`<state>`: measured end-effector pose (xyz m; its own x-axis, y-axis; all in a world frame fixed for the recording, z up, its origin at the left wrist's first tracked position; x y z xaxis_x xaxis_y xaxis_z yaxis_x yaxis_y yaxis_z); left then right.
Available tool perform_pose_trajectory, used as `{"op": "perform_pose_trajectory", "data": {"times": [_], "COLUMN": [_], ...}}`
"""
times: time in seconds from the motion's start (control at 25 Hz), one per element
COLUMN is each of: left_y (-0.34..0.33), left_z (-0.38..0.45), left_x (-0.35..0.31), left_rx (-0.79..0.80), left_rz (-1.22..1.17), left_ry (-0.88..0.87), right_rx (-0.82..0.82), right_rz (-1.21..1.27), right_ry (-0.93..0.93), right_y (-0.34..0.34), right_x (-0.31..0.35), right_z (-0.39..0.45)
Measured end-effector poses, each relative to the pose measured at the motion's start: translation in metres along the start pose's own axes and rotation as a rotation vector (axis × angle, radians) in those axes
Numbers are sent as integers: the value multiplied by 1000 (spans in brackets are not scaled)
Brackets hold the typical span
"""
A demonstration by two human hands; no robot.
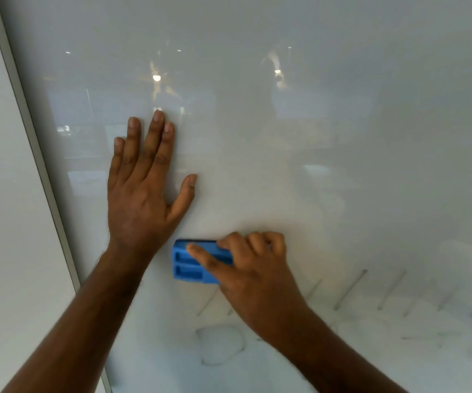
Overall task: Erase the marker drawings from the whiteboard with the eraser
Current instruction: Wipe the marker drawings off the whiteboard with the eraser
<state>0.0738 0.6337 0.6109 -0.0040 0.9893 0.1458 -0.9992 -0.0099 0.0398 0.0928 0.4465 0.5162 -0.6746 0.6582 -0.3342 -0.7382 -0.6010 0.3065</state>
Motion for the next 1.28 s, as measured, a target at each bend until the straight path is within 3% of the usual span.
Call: {"op": "perform_pose_trajectory", "data": {"times": [0.16,0.48,0.68,0.92,1.08,1.28], "left_y": [2,1,2,2,2,3], "left_z": [-3,-6,-6,-7,-8,-9], "left_x": [5,5,5,6,5,5], "left_rx": [15,28,41,54,55,52], "left_rz": [7,27,40,48,44,43], "left_ry": [-41,-46,-40,-52,-40,-33], "right_rx": [118,69,10,84,60,-31], "right_rz": [-27,-80,-8,12,1,-49], "right_ry": [174,77,61,217,174,24], "right_y": [-12,14,-6,-28,-12,5], "right_x": [13,-40,0,23,-8,-33], "right_z": [-37,-43,-23,-87,-101,-42]}}
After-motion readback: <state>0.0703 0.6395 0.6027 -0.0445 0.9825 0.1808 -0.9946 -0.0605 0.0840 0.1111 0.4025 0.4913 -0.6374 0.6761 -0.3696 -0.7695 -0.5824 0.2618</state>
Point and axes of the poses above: each hand's wrist, its own z-axis towards the middle knuckle, its own y-axis out of the back of the hand, x = y × z, the point moved 4 cm from there along z, towards the middle knuckle, and after that the axes turned 6 degrees about -x, right-handed, at the moved point
